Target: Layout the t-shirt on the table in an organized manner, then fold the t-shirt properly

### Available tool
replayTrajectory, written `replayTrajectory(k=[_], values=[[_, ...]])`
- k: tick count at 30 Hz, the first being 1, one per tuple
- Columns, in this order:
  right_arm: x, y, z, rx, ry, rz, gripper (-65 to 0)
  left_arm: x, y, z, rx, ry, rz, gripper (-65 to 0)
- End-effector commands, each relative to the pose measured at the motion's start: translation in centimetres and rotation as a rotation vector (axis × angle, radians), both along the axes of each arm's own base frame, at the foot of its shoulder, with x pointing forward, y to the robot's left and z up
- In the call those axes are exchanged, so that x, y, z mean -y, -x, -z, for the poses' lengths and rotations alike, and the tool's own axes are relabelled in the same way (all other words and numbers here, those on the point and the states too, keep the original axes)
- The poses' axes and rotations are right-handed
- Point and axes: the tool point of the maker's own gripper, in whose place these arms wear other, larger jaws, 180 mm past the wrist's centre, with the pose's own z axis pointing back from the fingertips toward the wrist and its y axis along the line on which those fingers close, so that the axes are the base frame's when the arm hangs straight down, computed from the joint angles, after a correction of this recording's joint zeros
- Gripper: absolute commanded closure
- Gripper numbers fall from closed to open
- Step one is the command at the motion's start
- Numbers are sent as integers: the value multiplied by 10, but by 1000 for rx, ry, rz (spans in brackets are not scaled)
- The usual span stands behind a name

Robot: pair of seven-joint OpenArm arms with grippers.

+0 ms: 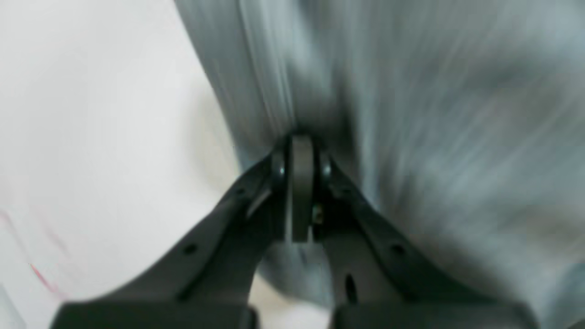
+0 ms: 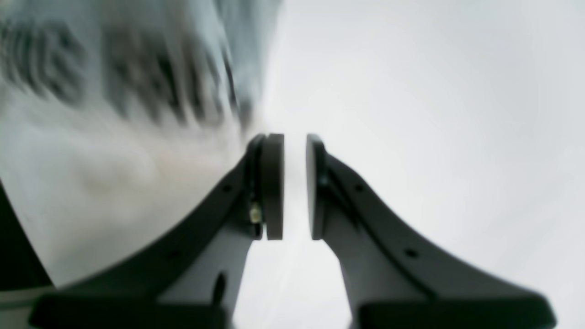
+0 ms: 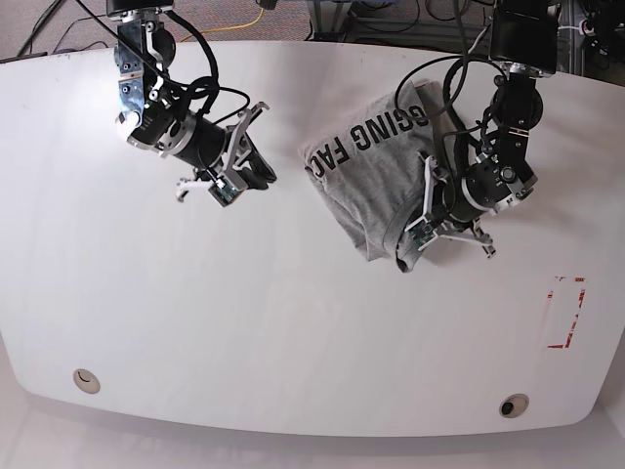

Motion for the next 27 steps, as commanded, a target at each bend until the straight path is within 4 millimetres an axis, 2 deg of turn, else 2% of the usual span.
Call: replayTrajectory(k=[1,5,8,15,20,27], values=[[-10,-15,-28,82,-29,-3,-75,18,-14,-38,114,55,24,0],[-21,-30,-43,124,-56,1,-76,31,-14,-59,172,85,37,0],[-33,-34,-43,123,-68,-21,-78,38,-12,-70,202,102,43,0],[-61,-48,-33,121,-19,-95,-76,37,17,-42,115,93,36,0],[-75,-59,-17,80,-14,-84,-76,35,50,-15,22,93,26,0],[-86,-68,10,22,-30,-69,-76,8,83,12,-74,80,-61,0]])
